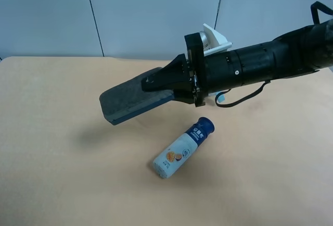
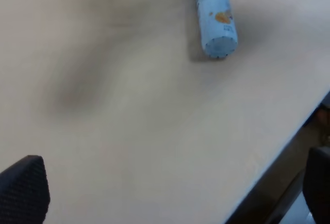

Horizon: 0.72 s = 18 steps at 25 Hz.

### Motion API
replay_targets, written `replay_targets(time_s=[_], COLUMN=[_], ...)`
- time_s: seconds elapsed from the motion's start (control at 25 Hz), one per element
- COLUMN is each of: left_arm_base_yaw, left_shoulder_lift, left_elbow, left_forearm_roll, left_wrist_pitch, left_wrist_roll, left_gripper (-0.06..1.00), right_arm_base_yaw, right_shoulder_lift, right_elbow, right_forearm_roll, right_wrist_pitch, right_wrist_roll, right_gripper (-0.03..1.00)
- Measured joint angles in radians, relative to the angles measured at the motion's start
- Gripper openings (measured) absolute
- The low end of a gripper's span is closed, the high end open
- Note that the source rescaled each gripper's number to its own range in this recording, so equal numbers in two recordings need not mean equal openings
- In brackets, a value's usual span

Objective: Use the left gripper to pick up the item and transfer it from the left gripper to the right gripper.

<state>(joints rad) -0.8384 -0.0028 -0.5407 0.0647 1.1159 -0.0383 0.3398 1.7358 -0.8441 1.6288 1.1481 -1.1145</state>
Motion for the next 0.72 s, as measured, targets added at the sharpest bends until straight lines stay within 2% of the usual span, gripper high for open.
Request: replay_targets(time_s=[0.16,0.52,0.72], left_arm_base_yaw=[0.000,0.000,0.025], left_shoulder_lift=[-0.001,-0.001,-0.001], left_elbow=[0.030,0.033,0.033], left_forearm_roll=[-0.004,-0.006,-0.006], left_wrist_pitch=[-0.043,-0.058,-0.058], left_wrist_roll=[0.003,0.004,0.005], left_gripper=[1.00,1.00,1.00], right_arm_base_yaw=[0.000,0.000,0.000], right_shoulder_lift=[0.000,-0.003,-0.061], right_elbow=[0.000,0.000,0.000], right_forearm_roll=[0.000,-0.002,-0.053], right_wrist_pitch=[-0.012,-0.013,-0.072], right_wrist_roll=[0.011,0.011,0.022], right_gripper=[0.01,0.01,0.01])
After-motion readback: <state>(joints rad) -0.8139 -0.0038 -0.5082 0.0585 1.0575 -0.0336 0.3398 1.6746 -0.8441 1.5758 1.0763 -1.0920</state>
